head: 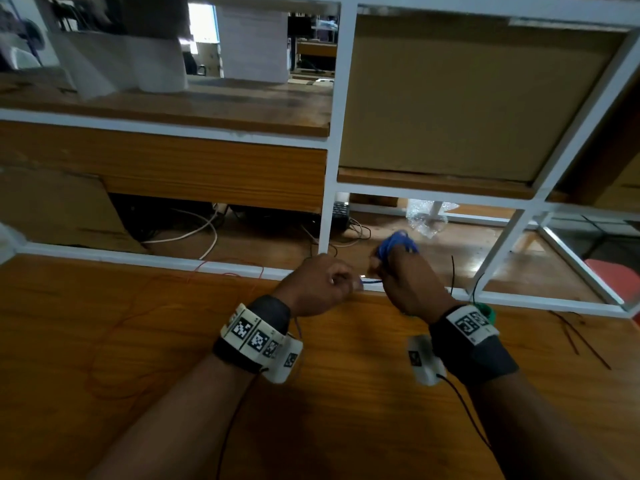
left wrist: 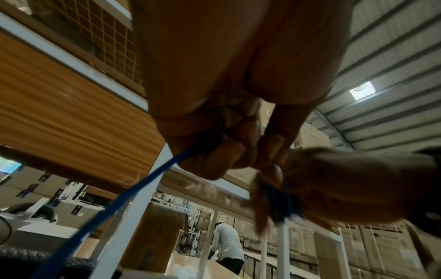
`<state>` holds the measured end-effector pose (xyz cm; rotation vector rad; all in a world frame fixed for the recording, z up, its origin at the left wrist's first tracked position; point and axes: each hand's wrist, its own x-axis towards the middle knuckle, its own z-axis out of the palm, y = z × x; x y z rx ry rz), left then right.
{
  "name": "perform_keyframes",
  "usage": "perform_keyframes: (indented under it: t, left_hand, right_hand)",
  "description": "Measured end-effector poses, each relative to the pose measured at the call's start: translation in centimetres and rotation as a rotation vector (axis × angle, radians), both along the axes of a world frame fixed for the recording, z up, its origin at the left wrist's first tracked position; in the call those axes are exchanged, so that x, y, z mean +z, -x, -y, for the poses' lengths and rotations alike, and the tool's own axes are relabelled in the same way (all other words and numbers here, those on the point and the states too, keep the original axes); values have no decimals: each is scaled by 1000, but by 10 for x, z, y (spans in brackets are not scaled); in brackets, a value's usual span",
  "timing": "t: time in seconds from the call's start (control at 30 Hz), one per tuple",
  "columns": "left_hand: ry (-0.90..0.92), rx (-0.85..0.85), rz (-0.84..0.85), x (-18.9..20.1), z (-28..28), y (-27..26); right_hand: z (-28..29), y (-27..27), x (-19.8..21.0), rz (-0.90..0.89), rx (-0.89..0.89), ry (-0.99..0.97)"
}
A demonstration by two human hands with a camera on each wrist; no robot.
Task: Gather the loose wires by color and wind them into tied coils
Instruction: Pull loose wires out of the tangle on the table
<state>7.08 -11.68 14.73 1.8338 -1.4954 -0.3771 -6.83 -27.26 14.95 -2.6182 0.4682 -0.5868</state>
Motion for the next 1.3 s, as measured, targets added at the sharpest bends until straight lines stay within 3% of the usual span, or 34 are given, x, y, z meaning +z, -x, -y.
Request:
perform_keyframes:
  t: [0.13,0.27,0.37,0.47,0.63,0.77,0.83,0.9,0.93,1.03,1.1,1.23,1.3]
  left_hand:
    - [21,-47,29,13,-8,-11]
    - [95,-88,-122,17,-3,-3]
    - [189,-112,-299,12,0,4]
    - [262,-101,-416,5,2,13]
    - [293,-44,-625,-8,7,31]
    - [238,-37,-770,-25,5,53]
    - [158,-92,-794,-31,5,66]
    - [91,-165,-757,-33,3,80]
    - [56,-183,-727,-32,2,85]
    - [22,-154,-626,-32,0,89]
    - [27,-119,-538,-31,-5,84]
    - [12,-54,-388,-27,-22,64]
    - [7,-47,-278,-27,-26,59]
  right_hand:
    - [-9,25,2,-441,123,-337]
    - [-20,48,3,-528,394,-470]
    - [-33,65,2,-334,596,-764]
    - [-45,74,-5,-96,658,-1018]
    - [-58,76,-7,287,581,-1327]
    - [-61,77,21,695,550,-1565]
    - [-58,77,36,906,443,-1648]
    - [-53,76,47,1030,312,-1604]
    - [-49,74,47,1021,221,-1454]
    - [-36,75,23,676,-152,-576]
    - [-33,81,8,374,-196,-282]
    - [-41,103,3,32,-19,-374]
    - [-47,106,2,-152,-45,-373]
